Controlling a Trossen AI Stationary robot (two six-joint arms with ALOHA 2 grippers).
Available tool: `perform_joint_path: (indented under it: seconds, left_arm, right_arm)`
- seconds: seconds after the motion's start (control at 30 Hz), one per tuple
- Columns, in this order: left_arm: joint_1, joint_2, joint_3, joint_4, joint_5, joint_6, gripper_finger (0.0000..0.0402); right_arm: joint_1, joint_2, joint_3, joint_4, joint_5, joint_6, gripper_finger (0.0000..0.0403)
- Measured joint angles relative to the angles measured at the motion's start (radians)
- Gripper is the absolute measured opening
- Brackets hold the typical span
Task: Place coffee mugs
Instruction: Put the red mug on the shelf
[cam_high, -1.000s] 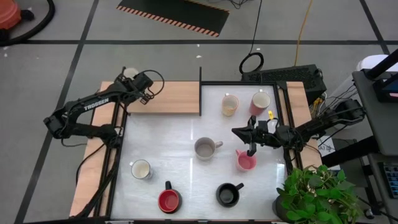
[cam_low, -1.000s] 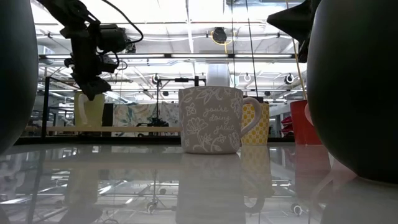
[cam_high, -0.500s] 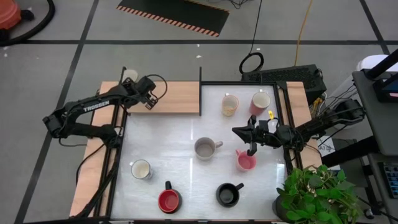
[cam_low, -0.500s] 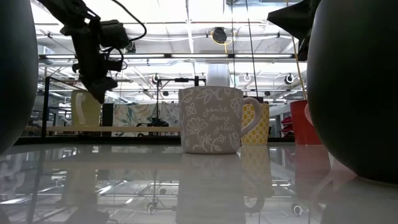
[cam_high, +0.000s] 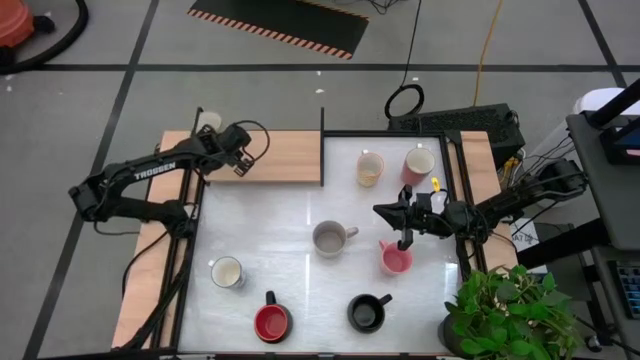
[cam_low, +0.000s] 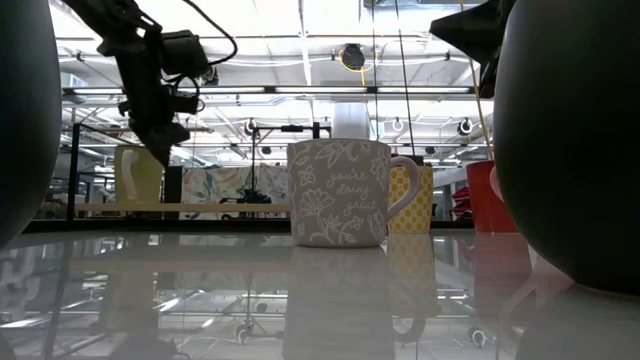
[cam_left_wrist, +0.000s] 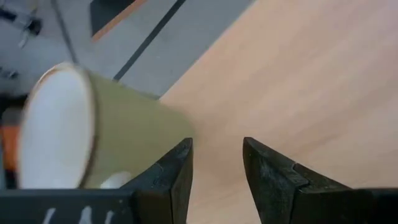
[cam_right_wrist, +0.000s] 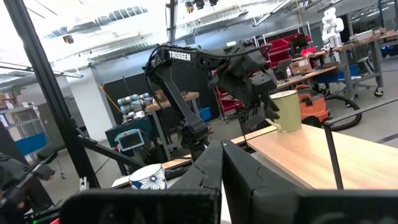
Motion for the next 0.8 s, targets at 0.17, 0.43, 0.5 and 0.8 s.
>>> perform_joint_path:
  seconds: [0.17,0.43,0.5,0.8]
  left_arm:
    - [-0.111,-0.005,0.001,0.045,0.035,-0.009,0.0145]
    - [-0.275,-0.005,0.002,0.184,0.049,0.030,0.0145]
    - [-0.295,-0.005,0.002,0.194,0.049,0.036,0.0145]
    - [-0.418,-0.026,0.002,0.112,0.054,0.004,0.0145]
  right_arm:
    - [0.000,0.045,0.000,-0.024,0.000,0.000,0.0000]
    - [-0.001,0.065,0.000,0.122,-0.002,-0.118,0.0000]
    - [-0.001,0.042,0.006,0.166,-0.013,-0.225,0.0000]
    - [-0.024,-0.097,0.397,-0.580,-0.023,-0.415,0.0000]
